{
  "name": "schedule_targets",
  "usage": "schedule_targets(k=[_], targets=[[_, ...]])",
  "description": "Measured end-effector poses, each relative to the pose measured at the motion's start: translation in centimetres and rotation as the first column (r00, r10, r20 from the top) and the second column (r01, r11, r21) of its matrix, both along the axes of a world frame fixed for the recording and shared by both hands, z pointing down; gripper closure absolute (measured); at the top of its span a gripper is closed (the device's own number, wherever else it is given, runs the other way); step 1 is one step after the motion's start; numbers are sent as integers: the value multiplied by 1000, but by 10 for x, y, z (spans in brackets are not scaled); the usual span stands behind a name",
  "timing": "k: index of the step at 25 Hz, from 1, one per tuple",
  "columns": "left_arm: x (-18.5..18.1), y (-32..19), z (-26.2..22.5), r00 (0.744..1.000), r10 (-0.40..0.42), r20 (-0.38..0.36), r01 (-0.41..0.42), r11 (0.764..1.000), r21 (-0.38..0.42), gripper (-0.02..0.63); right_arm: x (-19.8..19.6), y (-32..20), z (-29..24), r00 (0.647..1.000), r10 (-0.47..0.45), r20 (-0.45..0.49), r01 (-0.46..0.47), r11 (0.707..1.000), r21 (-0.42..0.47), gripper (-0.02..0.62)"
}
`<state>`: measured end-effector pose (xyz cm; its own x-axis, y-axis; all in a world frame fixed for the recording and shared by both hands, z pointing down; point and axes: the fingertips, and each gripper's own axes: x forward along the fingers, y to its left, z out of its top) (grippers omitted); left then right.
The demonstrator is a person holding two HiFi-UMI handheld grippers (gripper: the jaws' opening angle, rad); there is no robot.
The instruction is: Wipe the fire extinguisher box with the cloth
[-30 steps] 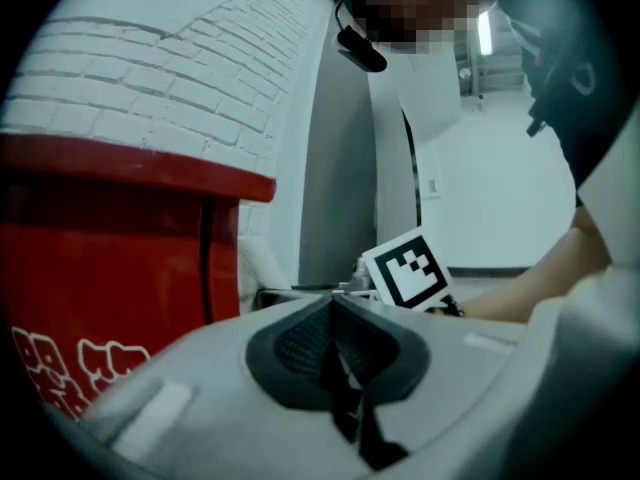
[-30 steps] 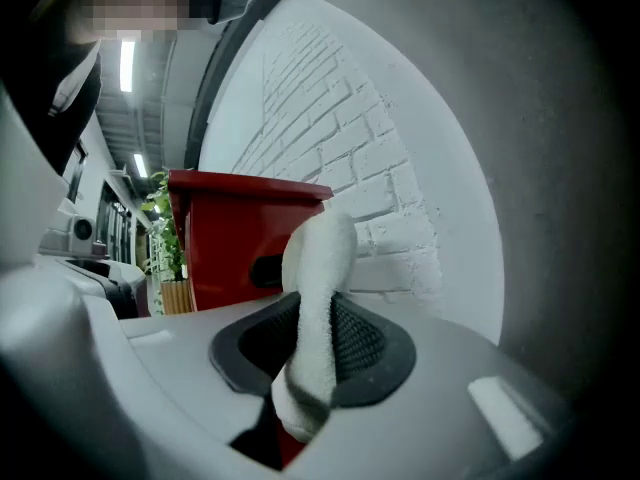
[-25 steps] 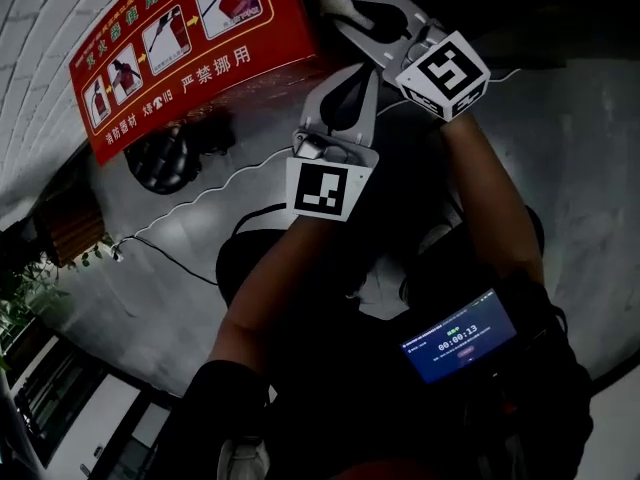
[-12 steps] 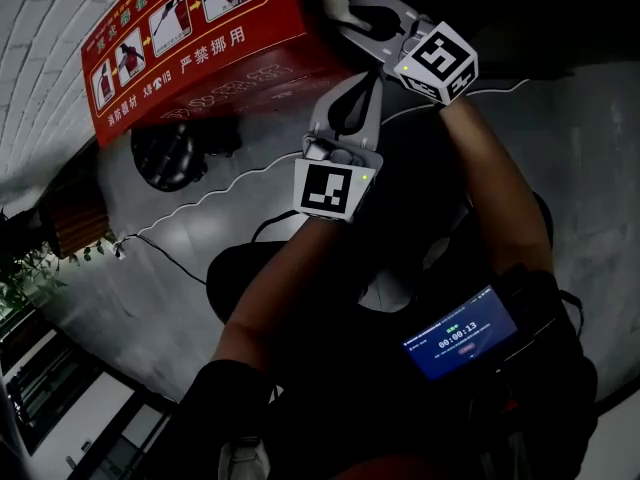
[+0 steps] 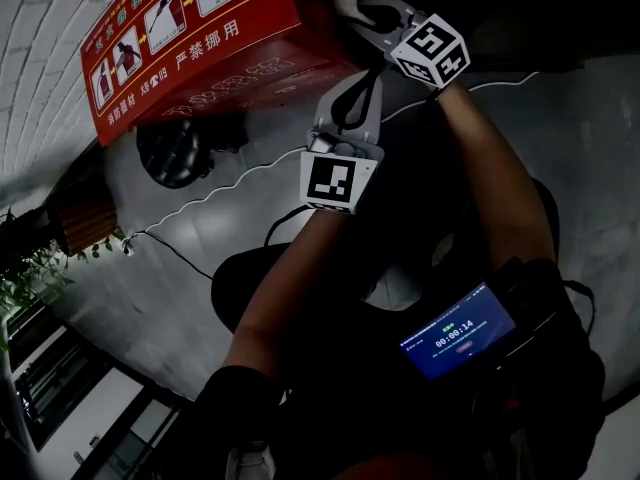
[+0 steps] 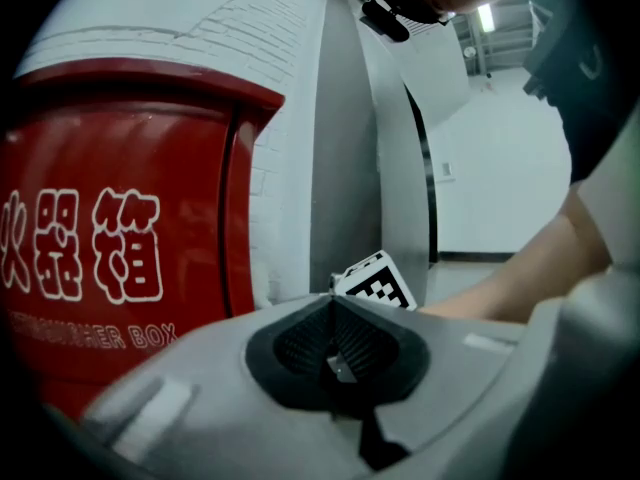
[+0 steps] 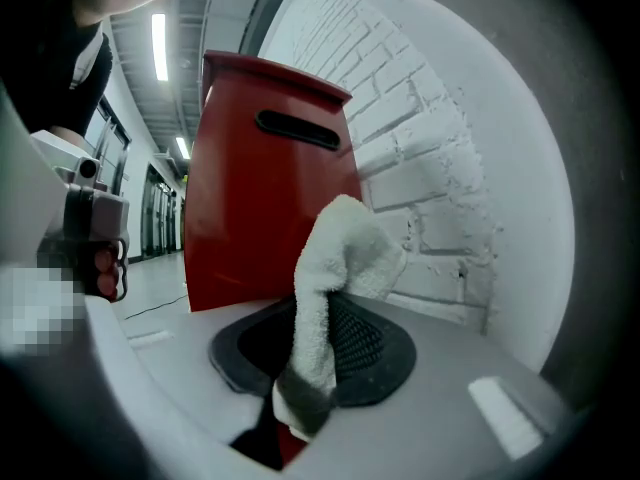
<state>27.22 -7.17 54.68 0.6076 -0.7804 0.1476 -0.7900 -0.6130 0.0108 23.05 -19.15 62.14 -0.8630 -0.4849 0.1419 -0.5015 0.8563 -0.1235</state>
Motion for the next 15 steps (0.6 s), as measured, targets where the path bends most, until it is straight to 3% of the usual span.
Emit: schedule_targets(k=[15], targets=[[-2,-7,60,1000,-12,28,16,989,-147,607,1,-4,113,994,91,-60,-103,967,-234,515]])
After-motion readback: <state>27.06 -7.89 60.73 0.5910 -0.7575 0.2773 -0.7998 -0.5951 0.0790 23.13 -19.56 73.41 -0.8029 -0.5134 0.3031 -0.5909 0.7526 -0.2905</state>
